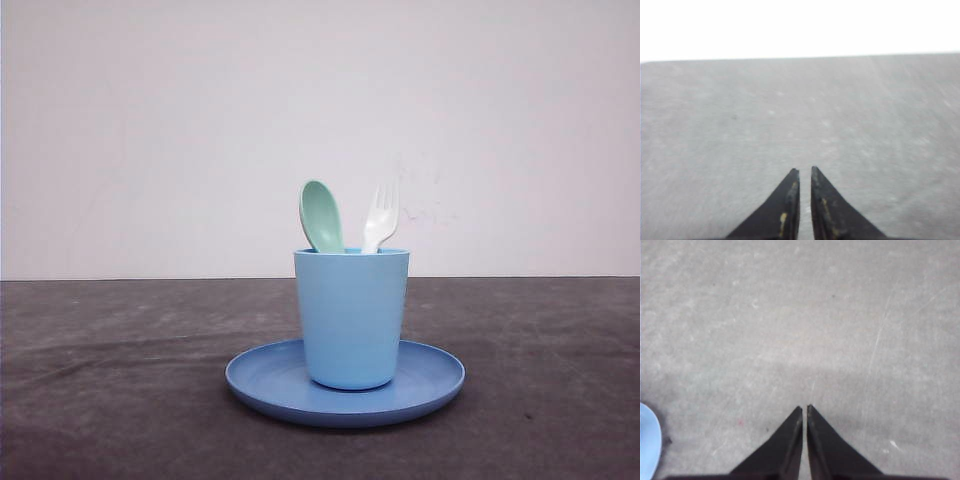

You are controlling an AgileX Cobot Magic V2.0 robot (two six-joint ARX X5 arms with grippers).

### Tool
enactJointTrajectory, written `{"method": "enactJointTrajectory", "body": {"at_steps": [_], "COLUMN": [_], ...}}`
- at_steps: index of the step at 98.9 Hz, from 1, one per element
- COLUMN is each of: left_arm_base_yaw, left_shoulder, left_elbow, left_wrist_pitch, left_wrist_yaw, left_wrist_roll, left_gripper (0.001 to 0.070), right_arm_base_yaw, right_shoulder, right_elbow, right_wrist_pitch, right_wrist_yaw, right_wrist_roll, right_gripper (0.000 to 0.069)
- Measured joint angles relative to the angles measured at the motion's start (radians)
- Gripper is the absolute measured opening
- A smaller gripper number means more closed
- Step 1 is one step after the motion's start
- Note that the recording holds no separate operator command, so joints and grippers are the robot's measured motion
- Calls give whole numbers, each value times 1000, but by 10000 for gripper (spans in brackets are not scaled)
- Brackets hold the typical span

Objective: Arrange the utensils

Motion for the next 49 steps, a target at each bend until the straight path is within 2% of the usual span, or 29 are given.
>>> {"method": "enactJointTrajectory", "body": {"at_steps": [13,30,49], "left_arm_base_yaw": [13,18,18], "left_shoulder": [-149,-277,-376], "left_elbow": [-166,-328,-368], "left_wrist_pitch": [43,38,4], "left_wrist_yaw": [0,0,1], "left_wrist_roll": [-2,-2,-2], "left_gripper": [14,14,14], "right_arm_base_yaw": [0,0,0], "right_shoulder": [0,0,0], "right_elbow": [0,0,0], "right_wrist_pitch": [35,68,96], "right_wrist_yaw": [0,0,0], "right_wrist_roll": [0,0,0], "right_gripper": [14,14,14]}}
